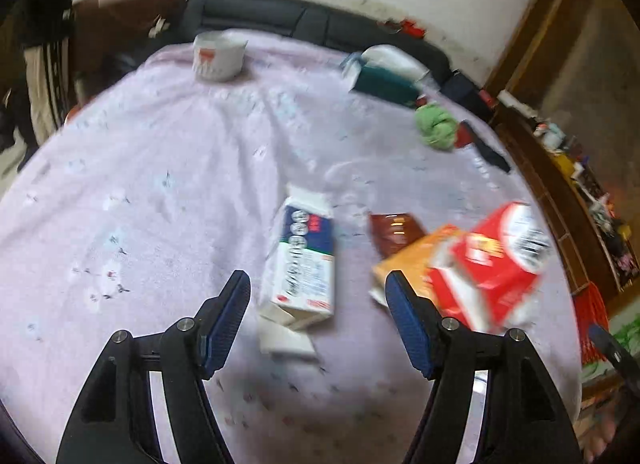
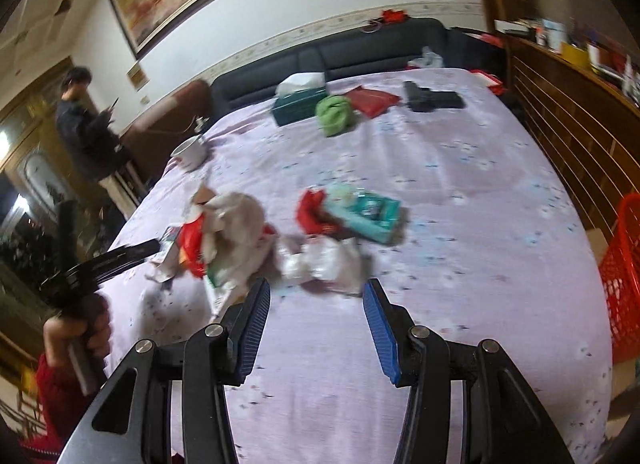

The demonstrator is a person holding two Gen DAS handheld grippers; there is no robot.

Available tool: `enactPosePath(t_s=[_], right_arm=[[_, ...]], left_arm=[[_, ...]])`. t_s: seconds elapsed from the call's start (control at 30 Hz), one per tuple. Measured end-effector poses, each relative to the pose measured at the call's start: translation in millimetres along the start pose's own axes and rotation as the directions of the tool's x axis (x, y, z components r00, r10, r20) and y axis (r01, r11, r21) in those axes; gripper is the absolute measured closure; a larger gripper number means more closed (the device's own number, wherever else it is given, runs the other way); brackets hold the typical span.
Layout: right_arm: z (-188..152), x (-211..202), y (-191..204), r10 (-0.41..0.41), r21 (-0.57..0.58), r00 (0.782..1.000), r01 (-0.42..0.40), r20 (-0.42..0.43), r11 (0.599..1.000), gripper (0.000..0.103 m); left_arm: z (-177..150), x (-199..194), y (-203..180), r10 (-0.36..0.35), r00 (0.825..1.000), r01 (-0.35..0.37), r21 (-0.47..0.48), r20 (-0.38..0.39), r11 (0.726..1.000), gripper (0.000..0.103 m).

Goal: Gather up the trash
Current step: 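Return both tools to the table and grasp the white-and-blue medicine box with the left tool, then grasp the red snack packaging with the right tool while the left tool holds the medicine box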

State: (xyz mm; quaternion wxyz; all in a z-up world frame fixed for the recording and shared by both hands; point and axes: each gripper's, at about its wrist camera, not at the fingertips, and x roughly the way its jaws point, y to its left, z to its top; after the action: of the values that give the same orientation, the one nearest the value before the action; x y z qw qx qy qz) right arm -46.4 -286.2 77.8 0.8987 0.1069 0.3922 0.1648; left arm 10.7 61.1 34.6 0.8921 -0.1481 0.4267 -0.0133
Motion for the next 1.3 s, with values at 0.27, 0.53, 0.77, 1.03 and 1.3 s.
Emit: enactPosePath(t_s=[0.27, 0.53, 0.77, 1.03, 1.3], right_arm=[[7, 15, 34, 0.062, -0.053, 0.998, -0.064, -0.026, 0.997, 0.050], [34, 48, 74, 0.113, -0.108, 0.994, -0.113, -0.004, 0.988, 0.041], [42, 102, 93, 0.121, -0.048, 0.990, -0.125, -0.076, 0.991, 0.041], [26, 96, 110, 0.096, -0.112, 0.994, -0.102, -0.055, 0.988, 0.088], [30, 63, 109, 0.141, -0.161, 0.990, -0.138, 0.005, 0.977, 0.054]], left_arm=[[7, 44, -5, 0.103, 0.994, -0.102, 0.043, -0.025, 0.994, 0.052], [-8, 17, 3, 0.072, 0.996, -0.074, 0.044, 0.054, 0.996, 0.070], [-32, -11, -1, 0.022, 0.994, -0.027, 0.051, 0.111, 0.998, 0.069], [-49, -14, -4, -0.038, 0.993, 0.030, 0.069, 0.115, 0.997, 0.069], [-55, -20, -4, -0.060, 0.988, 0.052, 0.054, 0.145, 0.997, 0.069]])
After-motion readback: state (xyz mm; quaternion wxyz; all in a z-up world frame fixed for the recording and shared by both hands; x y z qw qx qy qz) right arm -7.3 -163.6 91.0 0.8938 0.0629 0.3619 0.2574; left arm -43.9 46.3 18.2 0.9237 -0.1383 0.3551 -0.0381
